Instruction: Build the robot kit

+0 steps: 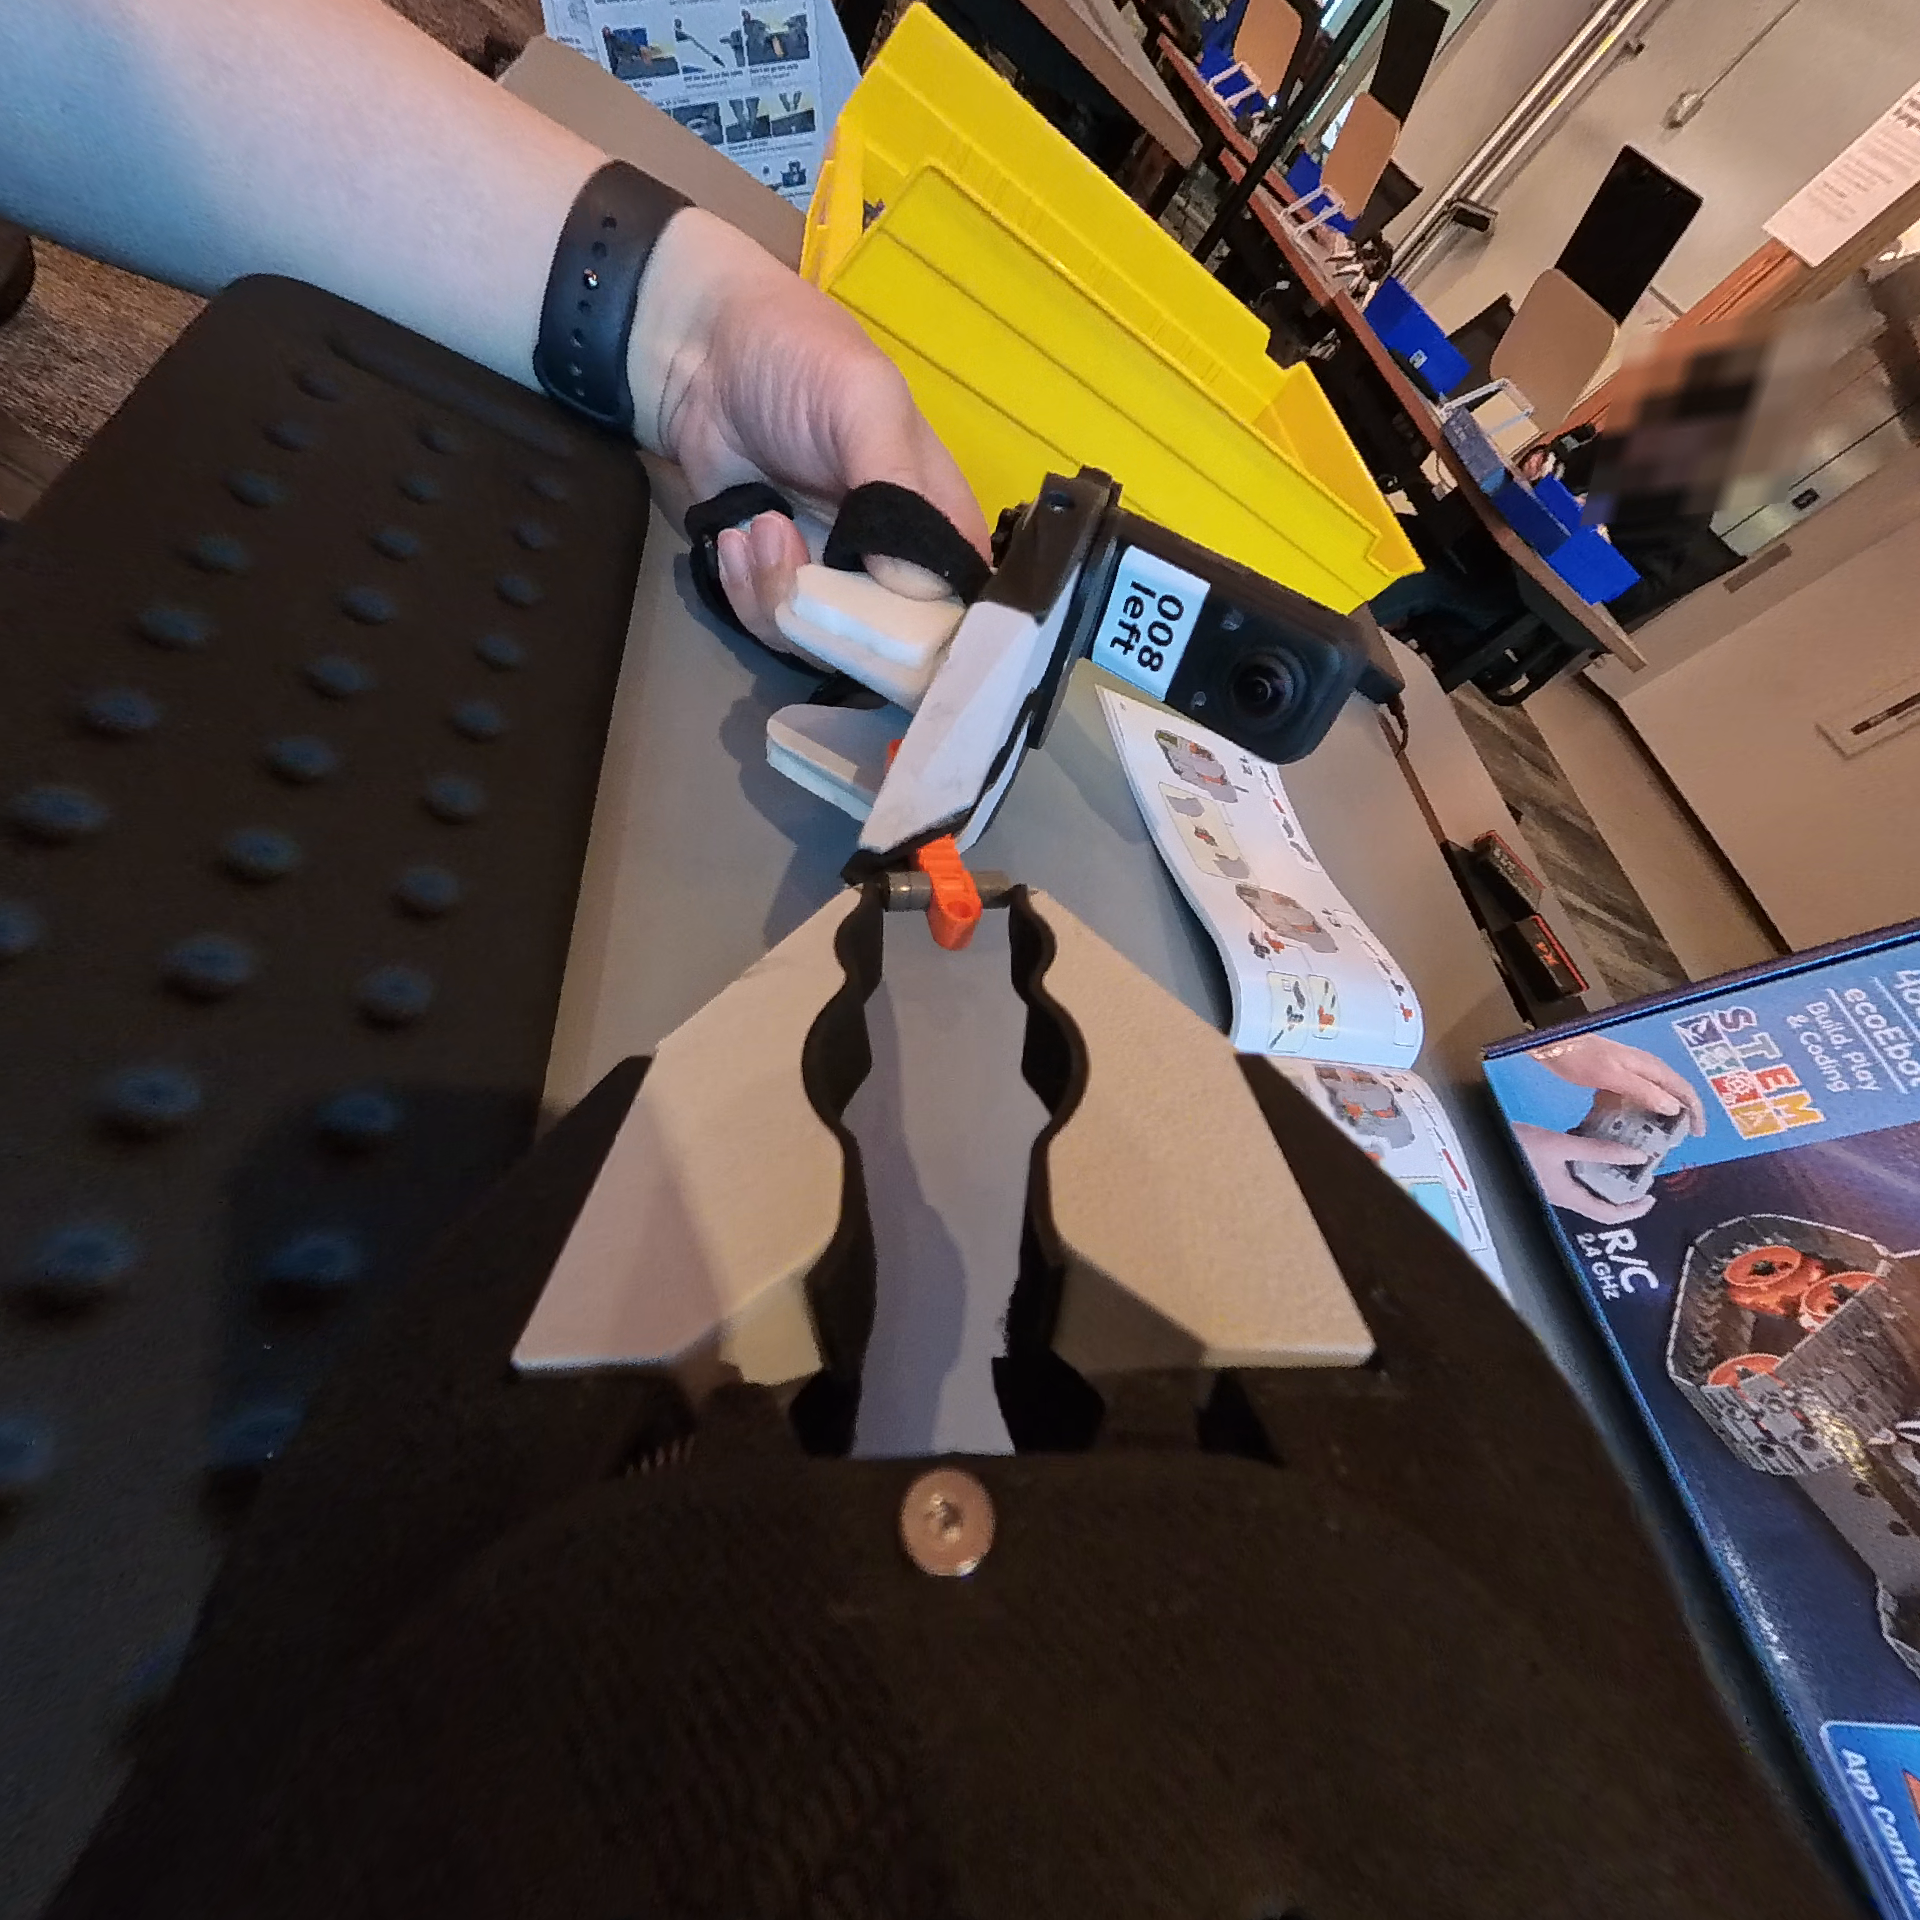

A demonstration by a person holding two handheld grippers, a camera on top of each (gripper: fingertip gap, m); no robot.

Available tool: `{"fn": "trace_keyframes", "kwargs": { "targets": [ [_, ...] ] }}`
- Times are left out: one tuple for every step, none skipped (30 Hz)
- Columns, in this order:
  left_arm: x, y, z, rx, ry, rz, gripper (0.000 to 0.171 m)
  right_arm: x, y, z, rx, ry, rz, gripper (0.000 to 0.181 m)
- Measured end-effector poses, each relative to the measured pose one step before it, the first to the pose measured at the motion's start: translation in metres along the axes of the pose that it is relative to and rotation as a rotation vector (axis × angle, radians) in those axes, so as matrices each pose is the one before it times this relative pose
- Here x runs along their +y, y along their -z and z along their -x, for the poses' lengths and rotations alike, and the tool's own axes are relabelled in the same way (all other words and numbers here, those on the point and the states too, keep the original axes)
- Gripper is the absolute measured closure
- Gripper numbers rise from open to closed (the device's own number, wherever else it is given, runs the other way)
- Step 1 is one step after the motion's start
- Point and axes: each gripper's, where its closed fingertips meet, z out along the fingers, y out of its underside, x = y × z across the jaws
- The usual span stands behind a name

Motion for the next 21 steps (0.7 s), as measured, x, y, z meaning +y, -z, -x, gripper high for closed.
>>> {"fn": "trace_keyframes", "kwargs": {
  "targets": [
    [0.00026,0.0,-0.00005,0.0008,0.0013,0.00078,0.169,-0.00095,-0.00005,0.00002,0.0031,0.004,-0.0062,0.16],
    [0.0005,-0.00022,0.0013,-0.0074,0.0035,0.00279,0.169,0.00106,-0.00056,0.00067,-0.0042,-0.0035,0.0048,0.16],
    [0.00041,-0.00038,0.00078,-0.0045,0.001,0.00279,0.169,0.00142,-0.00047,0.00053,-0.0057,-0.0069,0.0078,0.16],
    [0.00023,-0.0002,-0.00043,0.0025,-0.0012,0.00231,0.169,-0.00037,0.00004,-0.00011,-0.0016,-0.0043,-0.0016,0.16],
    [0.00028,-0.00024,0.0,-0.0004,-0.0009,0.00146,0.169,-0.00058,-0.00009,0.00007,0.0005,-0.0004,-0.0031,0.16],
    [0.00045,-0.00029,0.00077,-0.005,0.0005,0.00296,0.169,0.00067,-0.00036,0.00018,0.0002,0.0009,0.0045,0.16],
    [0.00102,-0.00049,0.00061,-0.0039,0.0007,0.00712,0.169,0.00059,-0.00063,0.00077,-0.0025,-0.0004,0.0046,0.16],
    [0.00137,-0.00067,0.00061,-0.0051,-0.0003,0.00951,0.169,0.00036,-0.00075,0.00117,-0.0054,-0.0003,0.0029,0.16],
    [0.00049,-0.00023,0.0004,-0.003,-0.0009,0.00385,0.169,0.00044,-0.0003,0.00101,-0.0043,0.0018,0.0028,0.159],
    [-0.00026,0.00004,-0.00043,0.0025,-0.0001,-0.00148,0.169,0.00009,0.00016,-0.0003,0.0026,0.0033,0.0008,0.159],
    [0.00012,0.00005,-0.00026,0.0033,0.0019,0.00098,0.169,-0.00048,0.00008,-0.00007,-0.0002,0.0004,-0.0028,0.16],
    [0.00011,-0.00013,0.00014,-0.0003,0.0021,0.0015,0.169,0.00028,-0.0001,0.0003,-0.0046,-0.0051,0.0009,0.159],
    [0.00014,-0.00019,0.00022,-0.0008,0.0004,0.00146,0.169,0.00038,0.0001,0.00007,-0.0037,-0.0032,0.0025,0.159],
    [0.00035,-0.00028,-0.00013,0.0,-0.0006,0.00315,0.169,-0.00005,0.00021,0.00038,-0.0042,-0.0027,0.001,0.159],
    [0.00038,-0.00017,0.00007,0.0,0.0006,0.00269,0.169,-0.00018,0.00012,0.00044,-0.004,-0.005,-0.0015,0.16],
    [0.00004,-0.00007,0.00025,-0.0018,0.0007,0.00114,0.169,0.00017,0.00001,0.00031,-0.0029,-0.0043,-0.0009,0.16],
    [0.00004,-0.00013,0.00009,-0.0006,-0.0001,0.00017,0.169,0.00038,0.00006,0.00015,-0.0024,-0.0041,0.0004,0.16],
    [-0.00013,0.0001,-0.00028,0.0016,-0.0005,-0.00054,0.169,-0.00034,0.00011,-0.00014,0.0001,-0.0023,-0.0018,0.16],
    [-0.00021,-0.00001,0.00016,-0.0013,0.0007,-0.00098,0.169,-0.00001,-0.00009,0.0,-0.0012,-0.0038,0.0001,0.159],
    [-0.00072,0.00031,0.00007,0.0,0.001,-0.00452,0.169,0.00057,-0.00008,-0.00061,0.0027,-0.0029,0.0055,0.159],
    [-0.00018,0.00033,-0.00009,0.0013,0.0004,-0.00129,0.169,-0.00032,-0.0001,-0.00053,0.003,-0.005,0.0019,0.159]
  ]
}}
